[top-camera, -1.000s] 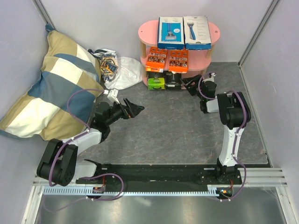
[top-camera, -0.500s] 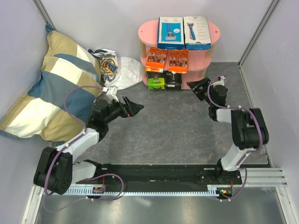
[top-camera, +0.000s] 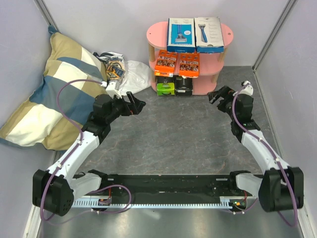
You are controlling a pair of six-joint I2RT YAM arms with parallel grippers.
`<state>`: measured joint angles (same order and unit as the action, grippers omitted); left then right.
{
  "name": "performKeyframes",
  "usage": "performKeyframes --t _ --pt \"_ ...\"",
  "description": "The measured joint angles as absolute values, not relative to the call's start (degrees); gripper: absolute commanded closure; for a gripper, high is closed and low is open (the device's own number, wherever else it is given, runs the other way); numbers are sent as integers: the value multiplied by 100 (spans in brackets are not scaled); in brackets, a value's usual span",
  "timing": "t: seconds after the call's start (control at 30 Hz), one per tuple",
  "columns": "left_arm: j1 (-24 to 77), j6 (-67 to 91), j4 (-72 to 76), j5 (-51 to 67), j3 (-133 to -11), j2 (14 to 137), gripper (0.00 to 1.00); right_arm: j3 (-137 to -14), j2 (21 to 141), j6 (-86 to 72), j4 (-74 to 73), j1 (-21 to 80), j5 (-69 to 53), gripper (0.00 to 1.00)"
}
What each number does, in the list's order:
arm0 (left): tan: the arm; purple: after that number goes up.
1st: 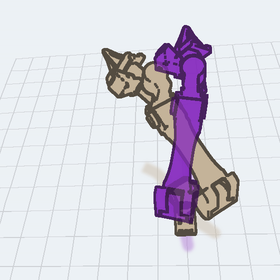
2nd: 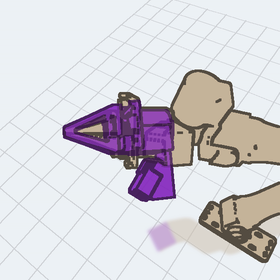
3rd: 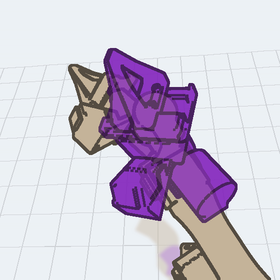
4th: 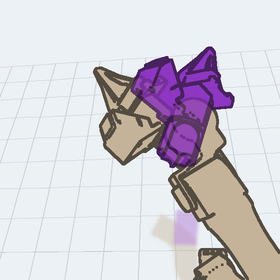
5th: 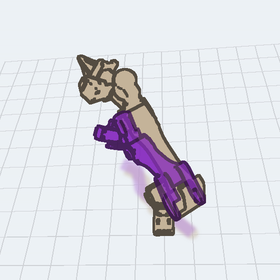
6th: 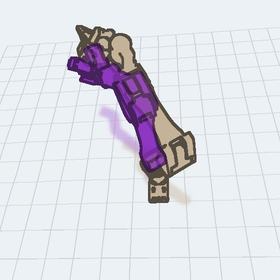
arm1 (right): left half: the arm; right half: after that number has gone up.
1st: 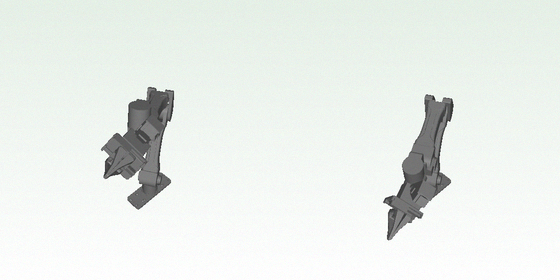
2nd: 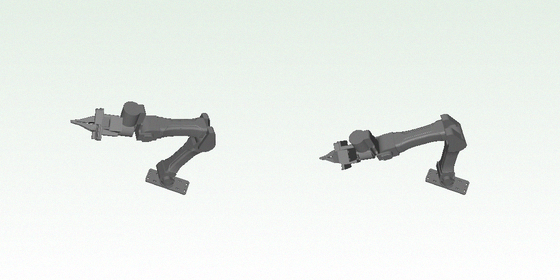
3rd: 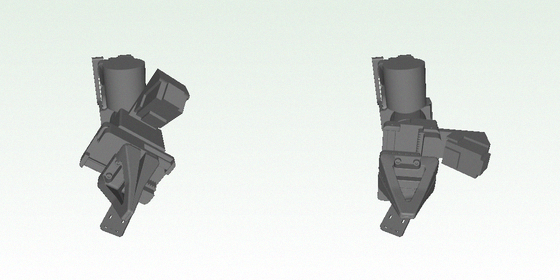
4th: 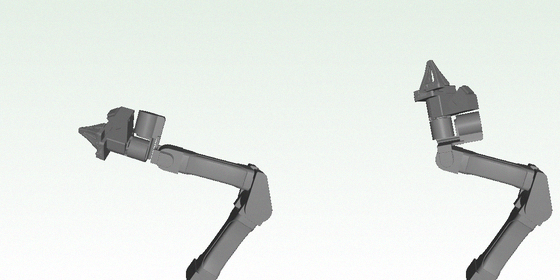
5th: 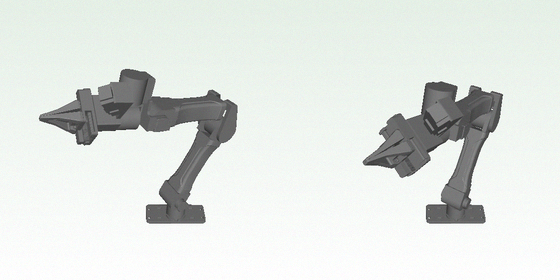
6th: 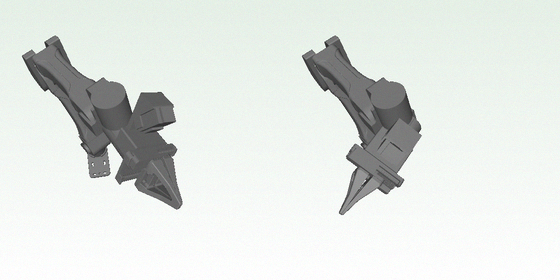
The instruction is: Place and organize the shaving razors onto the shelf
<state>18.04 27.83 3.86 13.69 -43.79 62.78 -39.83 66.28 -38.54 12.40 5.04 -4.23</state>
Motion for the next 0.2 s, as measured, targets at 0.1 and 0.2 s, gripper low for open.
performKeyframes --t 0.1,0.2 --pt "1804 2692 119 1153 -4383 6169 0 -3730 6099 -3680 690 506 -226 2" --pt "1804 2644 -12 1063 -4372 6160 0 -3454 5634 -3538 217 506 -1 2"
